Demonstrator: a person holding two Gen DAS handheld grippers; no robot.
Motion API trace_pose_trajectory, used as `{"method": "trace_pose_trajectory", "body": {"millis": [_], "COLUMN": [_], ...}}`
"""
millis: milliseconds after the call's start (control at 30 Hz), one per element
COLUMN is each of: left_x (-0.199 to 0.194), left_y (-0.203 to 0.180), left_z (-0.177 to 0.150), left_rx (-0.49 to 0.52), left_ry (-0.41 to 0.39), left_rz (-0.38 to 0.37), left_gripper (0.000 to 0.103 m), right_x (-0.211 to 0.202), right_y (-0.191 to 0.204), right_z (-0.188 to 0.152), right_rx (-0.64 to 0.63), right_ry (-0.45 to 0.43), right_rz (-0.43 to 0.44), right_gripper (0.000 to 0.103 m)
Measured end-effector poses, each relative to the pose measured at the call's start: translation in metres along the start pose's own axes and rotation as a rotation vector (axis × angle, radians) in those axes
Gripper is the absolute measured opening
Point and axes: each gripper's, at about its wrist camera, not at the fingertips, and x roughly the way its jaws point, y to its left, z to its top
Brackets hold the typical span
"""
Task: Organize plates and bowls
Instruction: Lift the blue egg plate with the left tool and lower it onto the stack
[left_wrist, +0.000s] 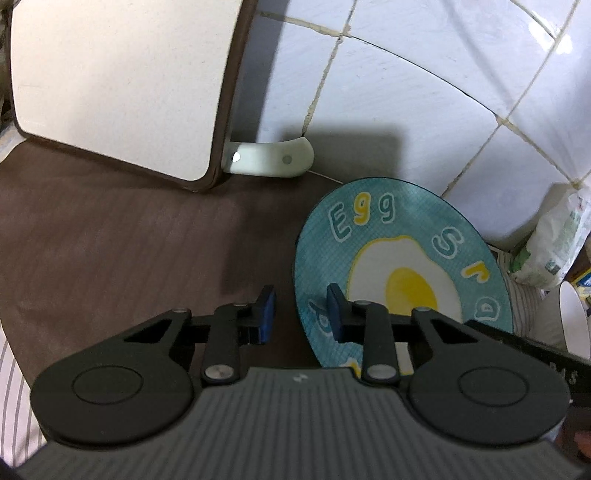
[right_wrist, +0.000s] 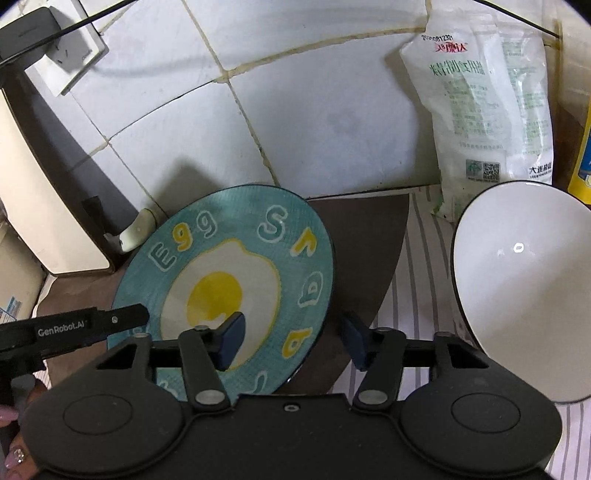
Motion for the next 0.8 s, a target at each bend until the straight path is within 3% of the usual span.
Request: {"method": "trace_pose_trajectory", "body": {"millis": [133, 400, 600, 800], "left_x": [0.002, 0.005, -0.005, -0.034], "left_y": [0.003, 0.016, 0.012, 0.006], "left_z": [0.0, 0.005, 0.004, 0.001], "left_rx": [-0.026, -0.175, -0.161, -0.142], "left_ry": [0.008, 0.055, 0.055, 0.031], "left_rz": [-0.035, -0.095, -0.078, -0.095], "left_gripper": [0.023, 0.016, 0.016, 0.016], "right_x": [0.004, 0.004, -0.011, -0.037], "right_y": [-0.001, -0.006, -0.007, -0.009], "right_z": [0.001, 0.001, 0.003, 0.004], "right_rx": [-0.005, 0.002, -0.019, -0.021], "right_ry": [-0.018, -0.038, -0.079, -0.105], "right_rz": [-0.019, 0.006, 0.05, 0.1], "right_gripper": [0.031, 0.026, 0.02, 0.02]}}
